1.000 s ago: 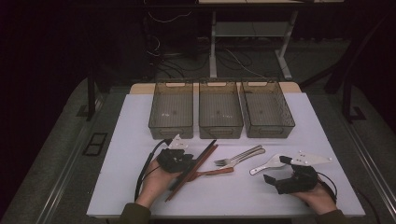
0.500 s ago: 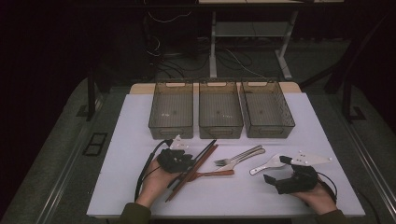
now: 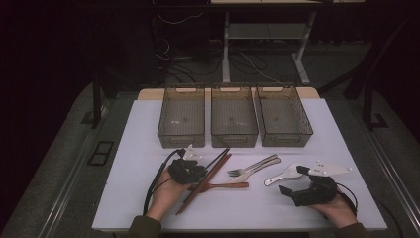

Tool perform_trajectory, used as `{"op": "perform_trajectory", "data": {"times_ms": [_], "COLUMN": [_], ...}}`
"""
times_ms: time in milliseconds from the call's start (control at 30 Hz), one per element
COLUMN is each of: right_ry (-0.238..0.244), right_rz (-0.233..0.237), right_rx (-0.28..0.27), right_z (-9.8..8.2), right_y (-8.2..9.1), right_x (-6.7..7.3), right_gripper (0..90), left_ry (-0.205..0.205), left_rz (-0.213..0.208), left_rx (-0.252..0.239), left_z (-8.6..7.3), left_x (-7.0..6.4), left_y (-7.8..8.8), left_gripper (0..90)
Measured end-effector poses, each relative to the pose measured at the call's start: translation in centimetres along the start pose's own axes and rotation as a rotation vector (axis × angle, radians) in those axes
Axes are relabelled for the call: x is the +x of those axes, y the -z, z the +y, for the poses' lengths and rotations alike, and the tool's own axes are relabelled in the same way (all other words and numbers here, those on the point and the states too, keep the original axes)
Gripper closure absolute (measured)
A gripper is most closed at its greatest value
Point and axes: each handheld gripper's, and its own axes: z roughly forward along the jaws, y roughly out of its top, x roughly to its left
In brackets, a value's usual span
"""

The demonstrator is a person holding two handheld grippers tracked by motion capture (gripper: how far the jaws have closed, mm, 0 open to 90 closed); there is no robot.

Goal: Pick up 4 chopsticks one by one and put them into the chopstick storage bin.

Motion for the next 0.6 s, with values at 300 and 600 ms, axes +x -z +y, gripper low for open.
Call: {"op": "perform_trajectory", "data": {"times_ms": [300, 600], "right_ry": [-0.001, 0.000], "right_rz": [0.002, 0.002], "right_rx": [0.000, 0.000], "right_z": [0.00, 0.00], "right_y": [0.00, -0.02], "right_x": [0.00, 0.02], "right_gripper": [1.4, 1.4], "left_ry": [0.004, 0.029], "left_rz": [0.009, 0.020], "left_rx": [0.012, 0.012], "left_z": [-0.03, -0.13], "left_x": [0.17, 0.35], "left_y": [-0.02, 0.07], "left_gripper": [79.3, 82.2]}}
